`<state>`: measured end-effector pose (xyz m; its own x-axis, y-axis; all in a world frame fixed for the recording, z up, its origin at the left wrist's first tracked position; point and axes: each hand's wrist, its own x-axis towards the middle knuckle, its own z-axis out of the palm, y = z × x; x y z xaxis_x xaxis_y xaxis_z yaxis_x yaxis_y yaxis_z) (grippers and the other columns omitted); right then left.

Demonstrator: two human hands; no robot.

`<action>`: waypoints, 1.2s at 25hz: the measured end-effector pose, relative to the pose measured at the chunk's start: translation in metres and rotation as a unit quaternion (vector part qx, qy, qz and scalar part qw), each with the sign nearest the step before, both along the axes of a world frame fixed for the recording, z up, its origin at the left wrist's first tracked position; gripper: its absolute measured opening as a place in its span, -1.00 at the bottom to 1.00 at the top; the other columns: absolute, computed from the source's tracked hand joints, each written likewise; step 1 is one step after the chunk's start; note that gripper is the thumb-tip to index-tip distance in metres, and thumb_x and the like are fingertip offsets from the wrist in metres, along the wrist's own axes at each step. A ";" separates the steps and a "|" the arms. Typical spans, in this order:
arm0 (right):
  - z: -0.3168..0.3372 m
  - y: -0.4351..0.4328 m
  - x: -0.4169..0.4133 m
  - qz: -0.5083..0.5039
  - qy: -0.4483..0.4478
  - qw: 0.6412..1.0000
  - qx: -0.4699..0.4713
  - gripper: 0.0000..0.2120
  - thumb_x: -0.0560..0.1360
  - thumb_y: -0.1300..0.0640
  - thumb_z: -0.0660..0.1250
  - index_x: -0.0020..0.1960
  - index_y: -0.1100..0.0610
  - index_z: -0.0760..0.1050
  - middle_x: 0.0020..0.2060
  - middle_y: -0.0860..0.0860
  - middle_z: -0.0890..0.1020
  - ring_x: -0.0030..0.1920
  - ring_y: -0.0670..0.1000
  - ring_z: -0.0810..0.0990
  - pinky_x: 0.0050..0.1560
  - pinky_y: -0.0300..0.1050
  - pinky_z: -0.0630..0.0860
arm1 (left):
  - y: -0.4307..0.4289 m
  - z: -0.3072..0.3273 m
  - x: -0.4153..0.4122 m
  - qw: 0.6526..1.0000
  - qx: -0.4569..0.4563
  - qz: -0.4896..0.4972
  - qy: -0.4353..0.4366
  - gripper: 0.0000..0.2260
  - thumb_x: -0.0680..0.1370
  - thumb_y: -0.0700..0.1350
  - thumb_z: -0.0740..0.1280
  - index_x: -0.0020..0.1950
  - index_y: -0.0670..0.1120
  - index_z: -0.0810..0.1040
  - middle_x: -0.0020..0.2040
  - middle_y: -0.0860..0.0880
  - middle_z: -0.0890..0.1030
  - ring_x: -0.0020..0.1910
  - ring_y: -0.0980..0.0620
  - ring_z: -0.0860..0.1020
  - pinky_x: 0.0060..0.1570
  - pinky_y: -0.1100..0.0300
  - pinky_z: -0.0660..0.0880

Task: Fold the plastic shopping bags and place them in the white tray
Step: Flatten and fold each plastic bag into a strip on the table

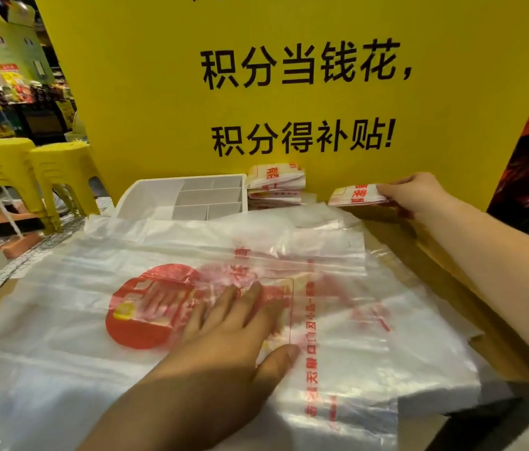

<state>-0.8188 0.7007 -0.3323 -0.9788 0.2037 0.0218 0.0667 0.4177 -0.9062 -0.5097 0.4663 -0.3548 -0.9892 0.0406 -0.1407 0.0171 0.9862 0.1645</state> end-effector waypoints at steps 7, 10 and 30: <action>-0.019 -0.029 -0.031 0.017 -0.010 0.985 0.170 -0.63 0.46 -0.10 0.49 0.04 0.18 0.53 0.00 0.16 0.62 -0.03 0.15 0.58 -0.07 0.02 0.51 | 0.011 -0.007 -0.007 0.998 -0.050 0.020 0.021 -0.29 0.39 0.42 -0.34 0.54 0.30 -0.34 0.56 0.23 -0.38 0.56 0.09 -0.36 0.56 -0.09 -0.23; -0.022 -0.031 -0.029 0.010 0.004 0.975 0.224 -0.63 0.53 -0.17 0.37 0.02 0.16 0.56 -0.04 0.14 0.61 -0.05 0.14 0.54 -0.13 -0.04 0.45 | 0.008 -0.012 -0.008 0.998 -0.044 0.019 0.034 -0.29 0.38 0.44 -0.37 0.53 0.32 -0.32 0.57 0.24 -0.36 0.56 0.11 -0.35 0.56 -0.08 -0.22; -0.068 -0.036 0.315 0.299 0.303 0.739 0.523 -0.32 0.36 -0.28 0.37 0.39 0.00 0.46 0.33 0.07 0.56 0.27 0.15 0.58 0.21 0.07 0.52 | -0.074 -0.022 0.071 0.956 0.081 -0.066 0.275 -0.49 0.52 0.33 0.23 0.44 0.21 0.40 0.48 0.18 0.31 0.53 0.13 0.19 0.54 -0.05 0.10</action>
